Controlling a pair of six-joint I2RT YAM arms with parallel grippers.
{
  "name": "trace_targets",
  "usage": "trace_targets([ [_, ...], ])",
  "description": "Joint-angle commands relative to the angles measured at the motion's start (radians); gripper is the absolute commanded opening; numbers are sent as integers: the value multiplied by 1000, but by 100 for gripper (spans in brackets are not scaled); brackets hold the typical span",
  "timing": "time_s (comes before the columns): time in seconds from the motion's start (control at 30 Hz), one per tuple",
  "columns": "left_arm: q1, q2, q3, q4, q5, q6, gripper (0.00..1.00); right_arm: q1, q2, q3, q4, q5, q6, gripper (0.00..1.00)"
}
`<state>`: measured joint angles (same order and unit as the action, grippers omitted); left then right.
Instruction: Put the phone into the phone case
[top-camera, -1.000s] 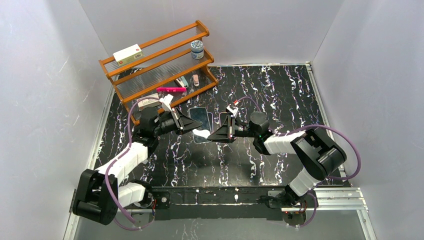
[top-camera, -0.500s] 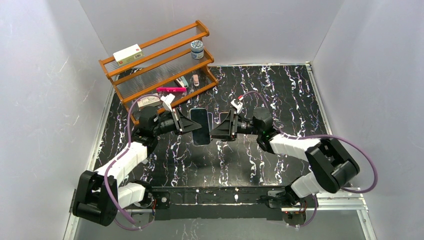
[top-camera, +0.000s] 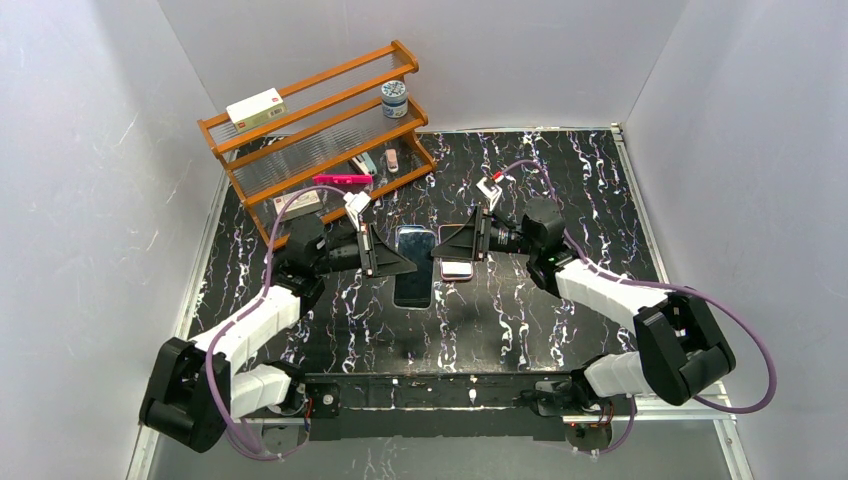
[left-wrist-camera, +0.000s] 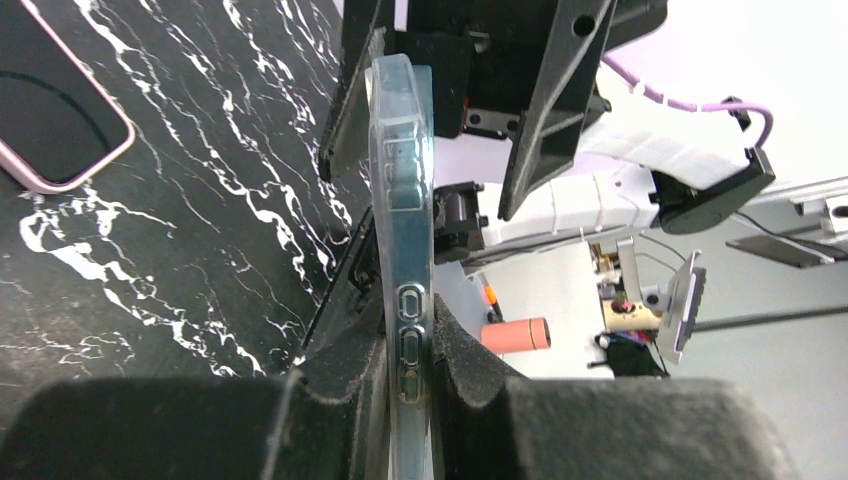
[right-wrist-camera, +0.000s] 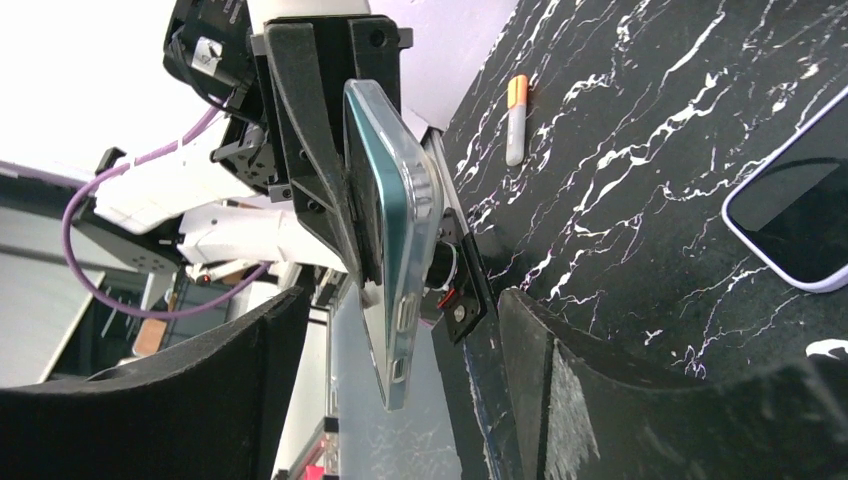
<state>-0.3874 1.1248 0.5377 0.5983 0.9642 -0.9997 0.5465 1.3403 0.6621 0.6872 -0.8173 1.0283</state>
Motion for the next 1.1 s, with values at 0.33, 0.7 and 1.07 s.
trace_targets([
  [0.33, -57, 42, -1, 87, 75, -4, 0, -35, 57, 75, 221, -100, 104, 56],
  [0.7, -57, 87, 2, 14, 17, 42, 0, -42, 55, 96, 133, -93, 73, 9],
  [1.07, -57, 100, 70, -280, -87, 230, 0, -42, -6, 160, -127, -35, -107, 12],
])
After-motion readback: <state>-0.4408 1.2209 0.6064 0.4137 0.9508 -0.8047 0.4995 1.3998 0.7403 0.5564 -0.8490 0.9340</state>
